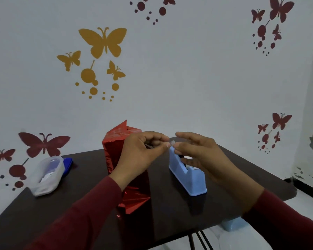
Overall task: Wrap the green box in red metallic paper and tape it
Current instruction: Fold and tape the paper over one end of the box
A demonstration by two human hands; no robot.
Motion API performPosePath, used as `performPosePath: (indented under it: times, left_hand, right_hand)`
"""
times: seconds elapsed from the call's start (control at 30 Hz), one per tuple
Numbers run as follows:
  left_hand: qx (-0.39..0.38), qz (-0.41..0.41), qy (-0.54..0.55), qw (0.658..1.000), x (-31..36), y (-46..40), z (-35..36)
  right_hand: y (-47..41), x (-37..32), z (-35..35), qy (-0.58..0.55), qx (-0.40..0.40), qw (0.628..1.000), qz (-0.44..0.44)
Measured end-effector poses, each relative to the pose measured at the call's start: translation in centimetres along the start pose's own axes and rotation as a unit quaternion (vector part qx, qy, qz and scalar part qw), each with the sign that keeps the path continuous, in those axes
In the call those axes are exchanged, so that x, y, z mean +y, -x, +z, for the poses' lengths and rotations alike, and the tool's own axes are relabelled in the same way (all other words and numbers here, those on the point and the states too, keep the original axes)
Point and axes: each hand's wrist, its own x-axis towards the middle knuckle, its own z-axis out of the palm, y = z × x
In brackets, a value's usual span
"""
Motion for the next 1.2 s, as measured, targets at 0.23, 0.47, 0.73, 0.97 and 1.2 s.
performPosePath:
  times: [0.23,0.47,0.73,0.97,1.2]
  left_hand:
    - [0.085,-0.026,-0.132,0.987,1.0,0.5,-5.1]
    - [0.247,-0.191,-0.096,0.945,-1.6,-1.0,-10.2]
    - [0.155,-0.381,0.172,0.895,-3.5,-3.5,-8.8]
    - [0.164,-0.412,0.197,0.874,-3.8,-4.0,-8.3]
    - [0.161,-0.405,0.187,0.880,-3.9,-3.9,-8.3]
  right_hand:
    - [-2.8,-2.0,4.3,0.022,-0.033,0.999,-0.028]
    - [-8.4,-5.6,6.7,0.085,-0.071,0.994,-0.008]
    - [-13.0,-6.3,8.9,0.162,-0.118,0.978,0.059]
    - [-13.7,-5.9,8.9,0.218,-0.117,0.966,0.070]
    - [-13.6,-6.3,9.9,0.324,-0.080,0.942,0.047]
